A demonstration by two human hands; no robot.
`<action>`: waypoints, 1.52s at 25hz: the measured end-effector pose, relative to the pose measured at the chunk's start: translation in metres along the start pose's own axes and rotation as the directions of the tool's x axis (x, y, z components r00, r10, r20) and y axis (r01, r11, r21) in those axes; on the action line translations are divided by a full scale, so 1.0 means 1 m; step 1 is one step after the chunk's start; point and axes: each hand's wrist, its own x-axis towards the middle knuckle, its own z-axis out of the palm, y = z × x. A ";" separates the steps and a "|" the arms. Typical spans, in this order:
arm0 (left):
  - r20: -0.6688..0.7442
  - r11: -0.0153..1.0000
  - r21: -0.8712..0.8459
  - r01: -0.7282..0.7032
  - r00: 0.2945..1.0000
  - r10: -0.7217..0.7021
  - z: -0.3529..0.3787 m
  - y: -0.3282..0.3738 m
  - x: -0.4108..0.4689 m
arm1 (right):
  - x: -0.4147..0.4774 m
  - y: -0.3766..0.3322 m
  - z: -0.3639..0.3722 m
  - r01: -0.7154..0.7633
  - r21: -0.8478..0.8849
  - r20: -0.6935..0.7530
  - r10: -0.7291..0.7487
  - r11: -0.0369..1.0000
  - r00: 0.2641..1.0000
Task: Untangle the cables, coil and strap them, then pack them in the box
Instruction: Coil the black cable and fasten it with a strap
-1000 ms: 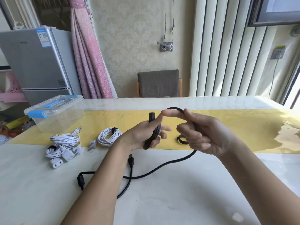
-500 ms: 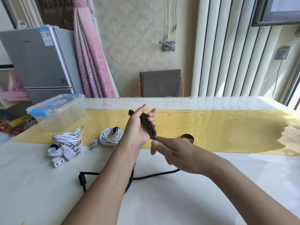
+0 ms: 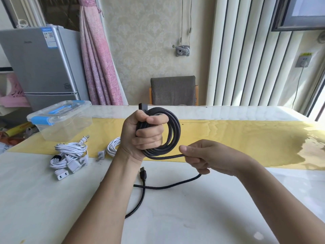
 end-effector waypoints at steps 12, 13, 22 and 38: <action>0.293 0.901 0.371 0.225 0.892 -0.344 -0.005 0.003 -0.019 | -0.002 0.017 -0.058 -0.008 0.942 0.144 -0.383 0.337 0.912; 0.224 0.863 0.430 0.265 0.895 -0.386 -0.007 0.001 -0.017 | -0.003 0.019 -0.061 0.000 0.941 0.132 -0.365 0.339 0.921; -0.565 0.608 0.597 0.524 0.812 -0.145 -0.006 -0.031 0.026 | -0.006 0.001 -0.043 0.200 0.801 -0.164 -0.114 0.564 0.980; -0.705 0.970 0.092 -0.226 0.673 0.223 -0.036 -0.012 0.026 | 0.011 0.008 0.022 -0.049 -0.011 0.082 0.049 0.999 0.995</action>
